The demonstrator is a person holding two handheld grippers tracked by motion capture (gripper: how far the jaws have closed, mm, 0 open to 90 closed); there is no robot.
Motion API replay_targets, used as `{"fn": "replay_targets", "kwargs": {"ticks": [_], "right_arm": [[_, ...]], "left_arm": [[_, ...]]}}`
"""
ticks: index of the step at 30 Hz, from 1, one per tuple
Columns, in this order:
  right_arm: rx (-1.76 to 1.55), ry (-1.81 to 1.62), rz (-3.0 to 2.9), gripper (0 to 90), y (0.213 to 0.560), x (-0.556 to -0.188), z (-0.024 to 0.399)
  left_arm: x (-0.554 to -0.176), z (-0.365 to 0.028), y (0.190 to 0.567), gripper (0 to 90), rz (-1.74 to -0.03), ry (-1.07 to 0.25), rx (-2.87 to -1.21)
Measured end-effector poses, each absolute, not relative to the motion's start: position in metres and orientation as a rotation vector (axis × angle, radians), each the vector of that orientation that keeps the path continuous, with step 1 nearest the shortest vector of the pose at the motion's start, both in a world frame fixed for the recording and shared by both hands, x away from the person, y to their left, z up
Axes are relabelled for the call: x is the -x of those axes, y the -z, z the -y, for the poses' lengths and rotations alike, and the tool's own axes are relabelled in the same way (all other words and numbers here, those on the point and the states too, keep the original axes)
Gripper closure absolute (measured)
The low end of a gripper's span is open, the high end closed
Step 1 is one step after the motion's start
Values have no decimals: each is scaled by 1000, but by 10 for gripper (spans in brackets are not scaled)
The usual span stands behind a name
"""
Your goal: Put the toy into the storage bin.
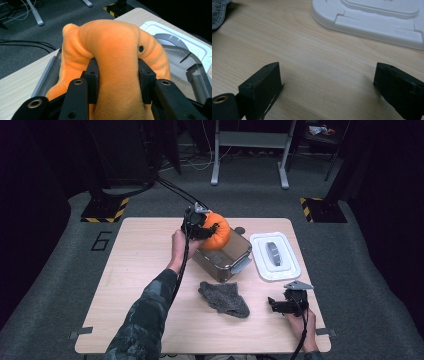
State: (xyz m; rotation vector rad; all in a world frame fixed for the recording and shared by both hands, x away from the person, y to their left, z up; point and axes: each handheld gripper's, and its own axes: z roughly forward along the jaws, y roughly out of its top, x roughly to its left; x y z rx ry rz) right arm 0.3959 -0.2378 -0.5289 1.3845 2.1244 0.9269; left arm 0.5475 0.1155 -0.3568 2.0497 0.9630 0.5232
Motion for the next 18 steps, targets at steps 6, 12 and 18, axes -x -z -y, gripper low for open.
{"fn": "replay_targets", "kwargs": {"ticks": [6, 12, 18], "right_arm": [[-1382, -927, -2126, 68, 529, -396, 238], [-1383, -927, -2129, 68, 529, -396, 238], [-1379, -925, -2132, 68, 529, -396, 238]], "left_arm": [[-551, -115, 365, 603, -980, -514, -2052], [-555, -115, 373, 599, -993, -521, -2074], [-559, -115, 379, 587, -1009, -526, -2100]]}}
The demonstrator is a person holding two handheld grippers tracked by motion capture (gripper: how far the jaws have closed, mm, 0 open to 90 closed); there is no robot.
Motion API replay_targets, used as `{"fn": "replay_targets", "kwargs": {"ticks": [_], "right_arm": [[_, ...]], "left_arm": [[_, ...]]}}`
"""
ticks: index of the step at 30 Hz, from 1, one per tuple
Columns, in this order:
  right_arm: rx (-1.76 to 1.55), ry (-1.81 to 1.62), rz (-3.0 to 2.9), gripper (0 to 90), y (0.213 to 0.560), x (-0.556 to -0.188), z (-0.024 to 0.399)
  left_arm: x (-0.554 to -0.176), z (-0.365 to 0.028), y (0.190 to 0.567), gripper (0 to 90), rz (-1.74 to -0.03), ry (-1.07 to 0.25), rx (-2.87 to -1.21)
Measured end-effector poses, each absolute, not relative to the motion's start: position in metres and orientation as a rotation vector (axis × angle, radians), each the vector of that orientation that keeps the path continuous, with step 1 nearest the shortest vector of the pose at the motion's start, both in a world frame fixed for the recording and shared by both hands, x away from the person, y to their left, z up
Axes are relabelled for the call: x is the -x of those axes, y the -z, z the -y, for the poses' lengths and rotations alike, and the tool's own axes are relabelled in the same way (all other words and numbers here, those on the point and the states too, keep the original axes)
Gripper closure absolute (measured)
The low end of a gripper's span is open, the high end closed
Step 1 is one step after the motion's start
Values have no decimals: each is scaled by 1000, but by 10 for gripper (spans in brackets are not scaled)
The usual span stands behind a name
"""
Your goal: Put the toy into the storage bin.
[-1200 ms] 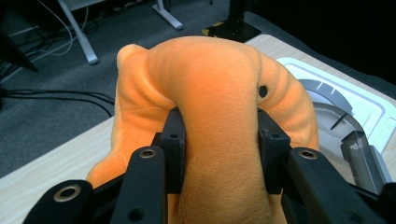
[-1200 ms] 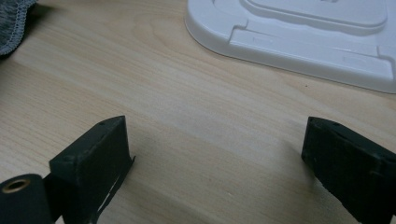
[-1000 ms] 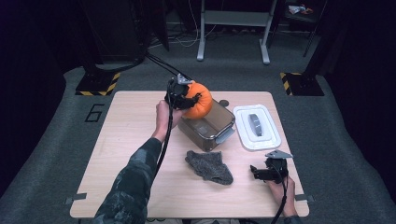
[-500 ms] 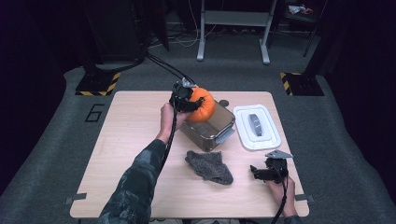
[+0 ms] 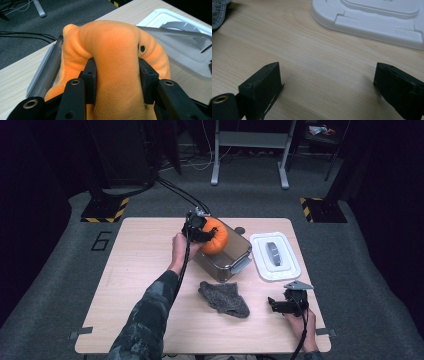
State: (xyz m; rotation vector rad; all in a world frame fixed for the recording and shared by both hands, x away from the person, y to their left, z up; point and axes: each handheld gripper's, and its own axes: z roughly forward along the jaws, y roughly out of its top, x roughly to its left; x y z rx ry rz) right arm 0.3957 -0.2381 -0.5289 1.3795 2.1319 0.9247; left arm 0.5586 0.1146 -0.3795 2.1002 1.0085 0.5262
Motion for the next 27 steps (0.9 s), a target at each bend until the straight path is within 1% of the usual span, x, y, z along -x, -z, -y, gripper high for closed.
{"fn": "replay_targets", "kwargs": {"ticks": [9, 14, 27], "right_arm": [[-1367, -920, -2137, 68, 529, -396, 239], [-1369, -920, -2136, 68, 529, -396, 239], [-1368, -924, -2138, 69, 529, -396, 239]], "left_arm": [[-564, -113, 386, 550, -1035, -524, -2131], [-567, -113, 391, 476, -1065, -511, -2149], [-572, -106, 400, 339, -1101, -504, -2226]]}}
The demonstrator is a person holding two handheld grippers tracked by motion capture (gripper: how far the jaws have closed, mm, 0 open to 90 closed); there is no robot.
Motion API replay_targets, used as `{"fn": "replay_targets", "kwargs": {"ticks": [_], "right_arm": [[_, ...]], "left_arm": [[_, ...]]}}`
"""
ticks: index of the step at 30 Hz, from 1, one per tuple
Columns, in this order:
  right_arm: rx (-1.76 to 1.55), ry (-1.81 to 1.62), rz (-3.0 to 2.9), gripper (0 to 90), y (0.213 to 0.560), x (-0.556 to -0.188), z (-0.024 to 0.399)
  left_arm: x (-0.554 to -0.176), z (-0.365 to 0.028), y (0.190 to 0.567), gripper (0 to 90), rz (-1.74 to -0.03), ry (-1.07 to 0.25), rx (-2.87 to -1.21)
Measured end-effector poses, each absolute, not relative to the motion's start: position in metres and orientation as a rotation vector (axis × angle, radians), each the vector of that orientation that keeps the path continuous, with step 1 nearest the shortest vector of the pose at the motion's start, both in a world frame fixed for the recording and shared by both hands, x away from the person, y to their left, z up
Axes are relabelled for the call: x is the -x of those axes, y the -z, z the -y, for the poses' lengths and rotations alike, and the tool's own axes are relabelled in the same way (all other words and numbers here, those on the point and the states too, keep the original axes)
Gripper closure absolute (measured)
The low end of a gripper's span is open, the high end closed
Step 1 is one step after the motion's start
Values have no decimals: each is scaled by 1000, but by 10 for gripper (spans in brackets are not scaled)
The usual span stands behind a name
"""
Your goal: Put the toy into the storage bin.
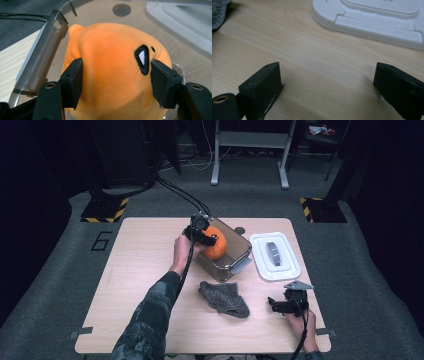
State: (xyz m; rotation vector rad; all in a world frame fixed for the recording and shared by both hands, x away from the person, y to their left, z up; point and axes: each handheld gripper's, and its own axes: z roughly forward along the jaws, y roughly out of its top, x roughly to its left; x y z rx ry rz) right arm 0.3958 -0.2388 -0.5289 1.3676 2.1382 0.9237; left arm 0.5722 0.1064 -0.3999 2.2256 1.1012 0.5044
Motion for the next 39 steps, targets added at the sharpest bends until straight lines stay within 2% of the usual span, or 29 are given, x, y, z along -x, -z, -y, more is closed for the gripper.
{"fn": "replay_targets", "kwargs": {"ticks": [8, 12, 25, 39], "right_arm": [[-1379, -928, -2131, 70, 529, -396, 238], [-1386, -931, -2132, 70, 529, -396, 238], [-1384, -928, -2131, 70, 529, -396, 238], [-1392, -931, -2131, 67, 529, -396, 238]], "left_arm": [[-573, -110, 402, 262, -1103, -457, -2214], [-571, -114, 397, 273, -1078, -460, -2198], [-552, -138, 379, 155, -1037, -450, -2105], [-511, -190, 372, 138, -1010, -465, -1974]]}}
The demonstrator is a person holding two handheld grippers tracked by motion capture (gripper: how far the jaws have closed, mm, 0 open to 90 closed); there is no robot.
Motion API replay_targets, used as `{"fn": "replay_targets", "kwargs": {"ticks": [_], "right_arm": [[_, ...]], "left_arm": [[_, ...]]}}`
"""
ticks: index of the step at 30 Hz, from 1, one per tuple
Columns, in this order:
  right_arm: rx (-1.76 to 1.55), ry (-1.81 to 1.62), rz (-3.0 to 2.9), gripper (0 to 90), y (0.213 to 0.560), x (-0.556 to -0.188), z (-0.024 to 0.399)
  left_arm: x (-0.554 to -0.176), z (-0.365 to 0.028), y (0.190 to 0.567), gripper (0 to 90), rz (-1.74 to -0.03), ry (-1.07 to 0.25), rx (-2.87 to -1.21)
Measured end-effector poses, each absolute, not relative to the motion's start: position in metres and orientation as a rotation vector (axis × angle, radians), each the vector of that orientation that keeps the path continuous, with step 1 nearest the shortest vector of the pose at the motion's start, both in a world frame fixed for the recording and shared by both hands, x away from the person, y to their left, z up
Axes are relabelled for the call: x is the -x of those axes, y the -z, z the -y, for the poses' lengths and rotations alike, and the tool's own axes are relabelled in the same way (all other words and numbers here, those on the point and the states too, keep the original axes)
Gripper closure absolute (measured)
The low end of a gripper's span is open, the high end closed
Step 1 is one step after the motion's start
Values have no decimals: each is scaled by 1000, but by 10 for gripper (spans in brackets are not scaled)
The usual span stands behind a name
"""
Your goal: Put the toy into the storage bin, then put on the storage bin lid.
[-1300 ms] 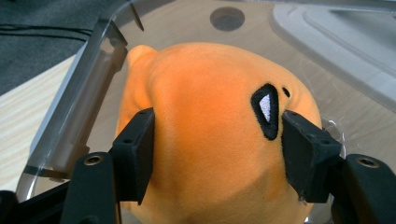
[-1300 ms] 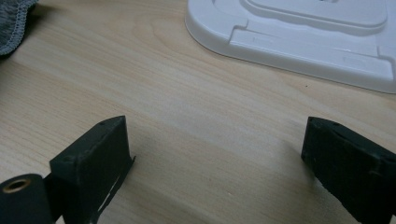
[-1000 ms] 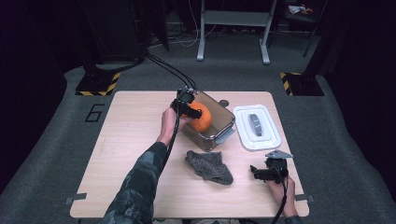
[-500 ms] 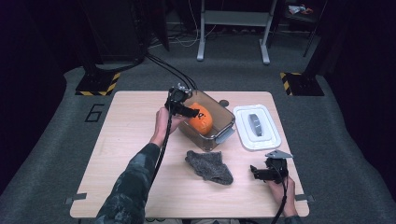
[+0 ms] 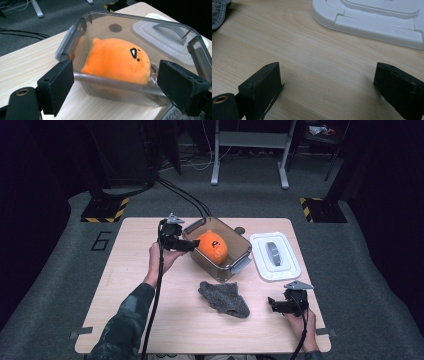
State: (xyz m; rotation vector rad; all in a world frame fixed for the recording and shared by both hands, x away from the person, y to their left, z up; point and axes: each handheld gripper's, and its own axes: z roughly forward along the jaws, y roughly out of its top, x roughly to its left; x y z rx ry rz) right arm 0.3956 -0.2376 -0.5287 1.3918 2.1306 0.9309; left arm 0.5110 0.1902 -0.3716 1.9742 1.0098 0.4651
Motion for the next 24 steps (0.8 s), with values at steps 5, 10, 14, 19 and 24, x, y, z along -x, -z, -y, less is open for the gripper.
{"fn": "replay_targets", "kwargs": {"ticks": [5, 10, 14, 19, 24], "right_arm": [[-1382, -927, -2134, 64, 529, -396, 238], [-1384, -928, -2131, 63, 529, -396, 238], [-1384, -927, -2130, 58, 529, -396, 238], [-1380, -926, -2131, 57, 529, -396, 238], [-1379, -928, -2131, 57, 529, -397, 238]], "left_arm": [[-495, -207, 375, 133, -1014, -484, -1945], [-481, -222, 382, 129, -1011, -501, -1932], [-474, -233, 390, 126, -1022, -512, -1946], [-469, -246, 402, 117, -1052, -521, -1945], [-465, -259, 422, 103, -1092, -532, -1944]]}}
